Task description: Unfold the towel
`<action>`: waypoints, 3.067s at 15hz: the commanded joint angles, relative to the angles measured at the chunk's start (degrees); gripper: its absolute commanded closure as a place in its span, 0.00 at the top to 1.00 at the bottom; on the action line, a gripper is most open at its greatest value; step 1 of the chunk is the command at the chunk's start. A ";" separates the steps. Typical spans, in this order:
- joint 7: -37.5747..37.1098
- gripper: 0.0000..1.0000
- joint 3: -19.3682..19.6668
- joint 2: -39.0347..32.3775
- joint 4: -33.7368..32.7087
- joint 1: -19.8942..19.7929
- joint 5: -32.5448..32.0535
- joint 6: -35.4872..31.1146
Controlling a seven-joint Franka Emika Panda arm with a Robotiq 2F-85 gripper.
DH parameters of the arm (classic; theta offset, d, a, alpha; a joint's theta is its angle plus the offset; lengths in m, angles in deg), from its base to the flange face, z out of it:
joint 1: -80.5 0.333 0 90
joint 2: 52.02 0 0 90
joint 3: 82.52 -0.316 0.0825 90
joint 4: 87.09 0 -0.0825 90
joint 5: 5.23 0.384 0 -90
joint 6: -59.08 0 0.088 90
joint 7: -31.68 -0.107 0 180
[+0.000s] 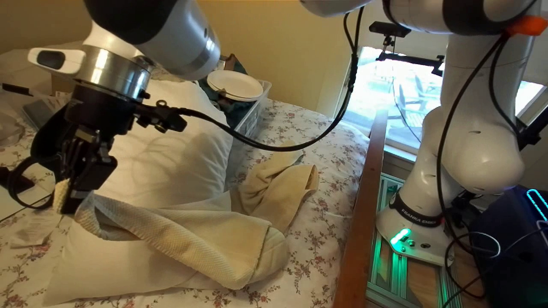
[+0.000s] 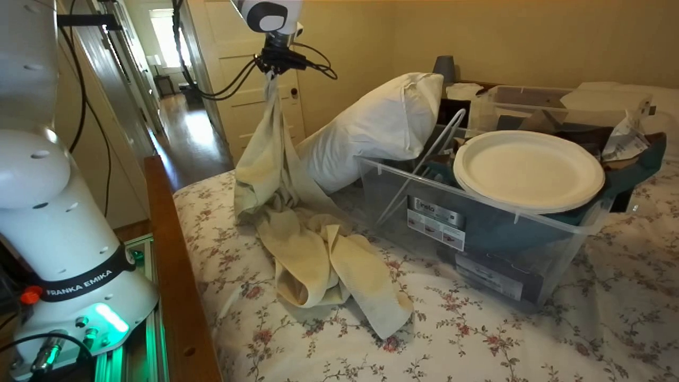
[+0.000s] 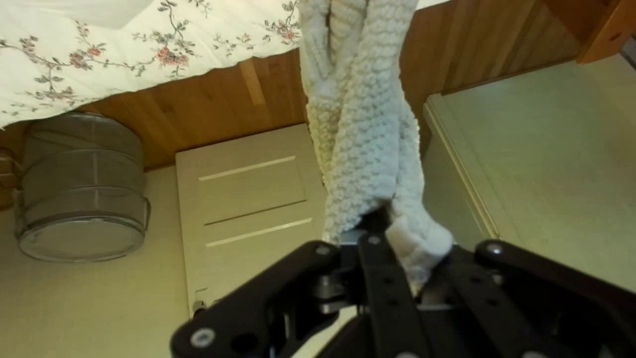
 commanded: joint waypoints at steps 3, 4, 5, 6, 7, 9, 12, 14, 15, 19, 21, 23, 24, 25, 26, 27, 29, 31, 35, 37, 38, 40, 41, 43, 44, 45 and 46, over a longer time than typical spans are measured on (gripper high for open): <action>-4.56 0.56 -2.72 1.68 -0.64 -4.40 1.14 9.40; -6.88 0.62 -2.47 3.67 1.23 -4.85 0.94 11.72; -8.76 0.68 -2.43 5.56 2.92 -5.44 1.54 13.72; -10.42 0.76 -2.46 7.36 4.41 -5.96 2.39 15.88; -11.63 0.83 -2.36 8.70 5.14 -6.33 3.08 17.86; -12.66 0.96 -1.96 11.50 7.05 -6.81 5.91 20.08; -16.96 1.00 -0.46 17.64 12.33 -6.98 6.77 22.59; -21.54 1.00 0.78 22.97 18.22 -6.87 5.25 22.90; -23.83 1.00 1.37 25.88 21.57 -6.81 4.80 22.79; -31.69 1.00 3.19 36.09 33.64 -6.59 1.88 22.32; -34.28 1.00 3.78 41.34 40.11 -6.64 -1.77 21.29; -32.60 1.00 4.72 36.28 35.20 -5.41 -1.41 22.51; -32.75 1.00 5.08 37.94 37.18 -5.23 -1.87 22.41; -32.73 1.00 5.22 38.28 37.29 -5.10 -1.86 22.41; -32.73 1.00 5.22 38.20 37.03 -5.06 -1.85 22.42; -32.72 1.00 5.19 37.86 36.68 -5.05 -1.84 22.42; -32.70 1.00 5.17 37.21 36.31 -5.09 -1.82 22.44; -32.70 1.00 5.16 37.08 36.19 -5.09 -1.81 22.44; -33.06 1.00 8.16 37.84 38.93 -7.89 -4.14 21.22; -33.12 1.00 10.62 38.88 41.65 -9.50 -4.49 19.93; -33.36 1.00 11.86 39.41 43.12 -10.42 -4.44 19.21; -33.60 1.00 14.31 40.67 46.75 -12.54 -4.35 16.93; -33.48 1.00 15.49 41.34 48.68 -13.63 -4.50 15.48; -32.69 1.00 18.03 42.46 52.67 -15.87 -4.22 11.76; -31.85 1.00 19.54 42.64 54.31 -17.09 -4.01 9.45; -31.75 1.00 20.86 42.45 55.37 -18.26 -4.30 7.56; -31.67 1.00 22.17 41.99 56.19 -19.55 -4.95 5.40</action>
